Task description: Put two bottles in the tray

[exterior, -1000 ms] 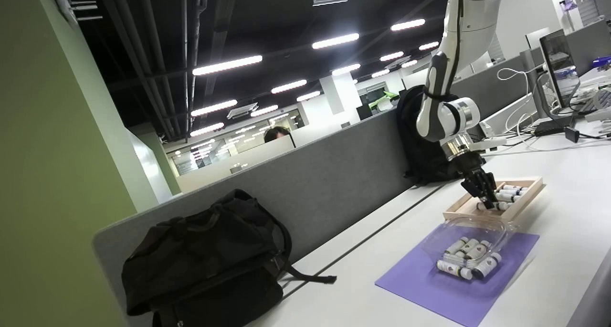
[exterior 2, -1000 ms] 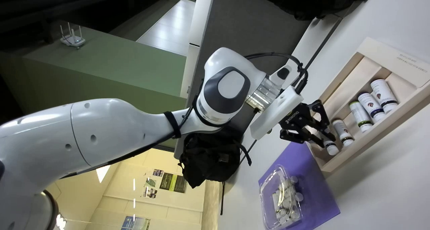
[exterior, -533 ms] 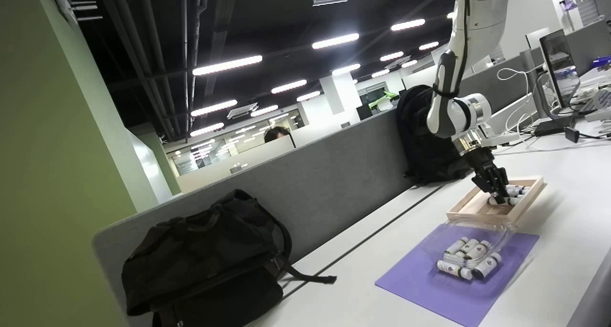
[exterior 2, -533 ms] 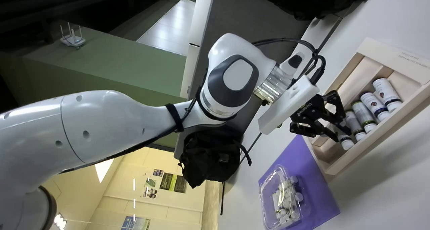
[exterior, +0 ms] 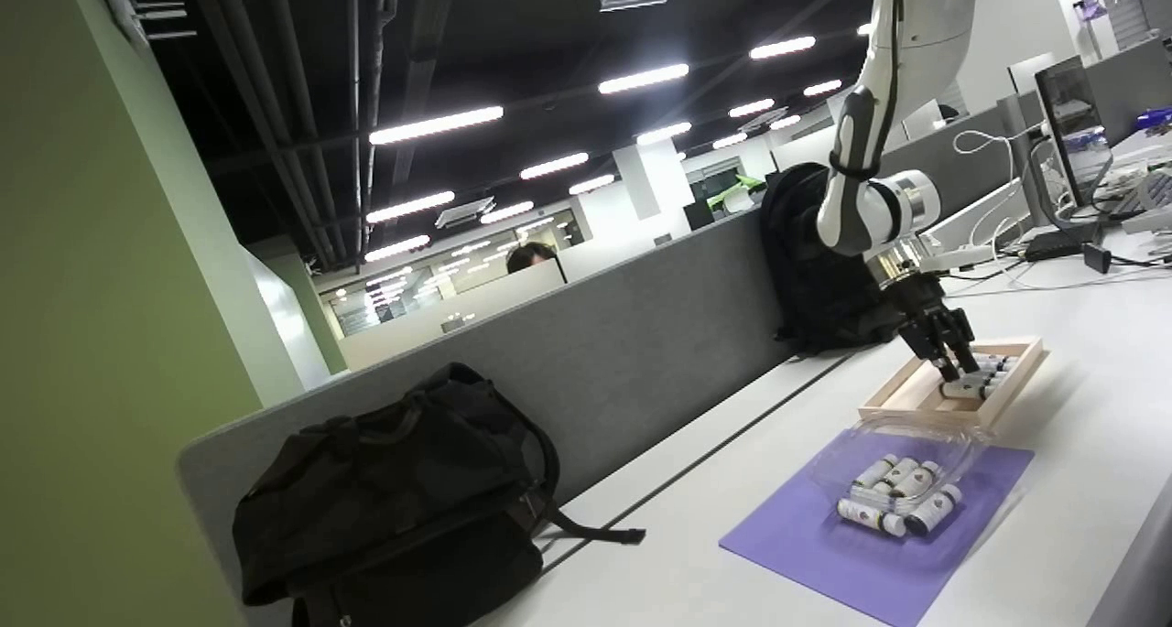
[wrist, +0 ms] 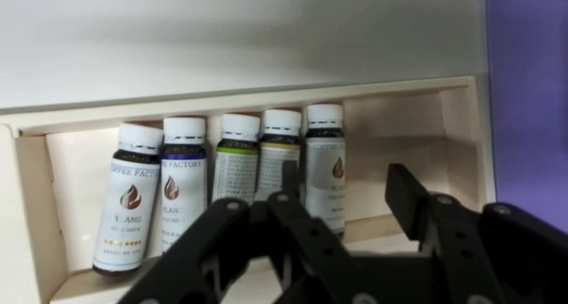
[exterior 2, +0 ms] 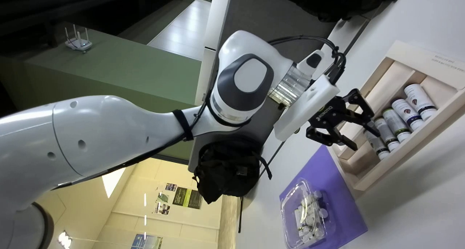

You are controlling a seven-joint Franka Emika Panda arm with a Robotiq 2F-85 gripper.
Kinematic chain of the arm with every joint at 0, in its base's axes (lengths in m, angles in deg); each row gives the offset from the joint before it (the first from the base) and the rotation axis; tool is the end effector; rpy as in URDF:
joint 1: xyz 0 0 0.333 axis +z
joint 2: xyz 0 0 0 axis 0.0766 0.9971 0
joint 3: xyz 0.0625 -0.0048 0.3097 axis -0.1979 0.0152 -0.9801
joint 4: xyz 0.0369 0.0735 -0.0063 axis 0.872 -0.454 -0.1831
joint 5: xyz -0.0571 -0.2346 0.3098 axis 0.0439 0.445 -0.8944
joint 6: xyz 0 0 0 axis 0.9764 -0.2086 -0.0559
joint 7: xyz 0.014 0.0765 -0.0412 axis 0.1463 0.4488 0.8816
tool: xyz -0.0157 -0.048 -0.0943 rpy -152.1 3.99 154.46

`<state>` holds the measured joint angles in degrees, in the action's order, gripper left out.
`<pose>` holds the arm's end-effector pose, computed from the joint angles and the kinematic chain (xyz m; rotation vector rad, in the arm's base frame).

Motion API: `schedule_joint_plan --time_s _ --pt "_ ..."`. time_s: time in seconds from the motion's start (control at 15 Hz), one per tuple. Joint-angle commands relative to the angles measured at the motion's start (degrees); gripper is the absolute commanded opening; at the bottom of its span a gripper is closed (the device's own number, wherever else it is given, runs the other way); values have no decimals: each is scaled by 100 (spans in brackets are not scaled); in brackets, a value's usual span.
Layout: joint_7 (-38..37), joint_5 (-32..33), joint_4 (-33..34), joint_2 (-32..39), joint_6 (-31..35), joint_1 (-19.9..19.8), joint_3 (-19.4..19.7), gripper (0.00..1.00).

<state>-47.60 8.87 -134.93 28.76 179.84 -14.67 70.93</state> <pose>0.5505 -0.2245 0.1178 -2.9073 0.0265 0.4418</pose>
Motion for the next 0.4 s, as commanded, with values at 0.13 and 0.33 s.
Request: schedule_joint_plan --time_s 0.13,0.33 --pt "-174 289 49 -714 -698 161 -25 98" --pt "-18 229 110 -640 -674 151 -45 96"
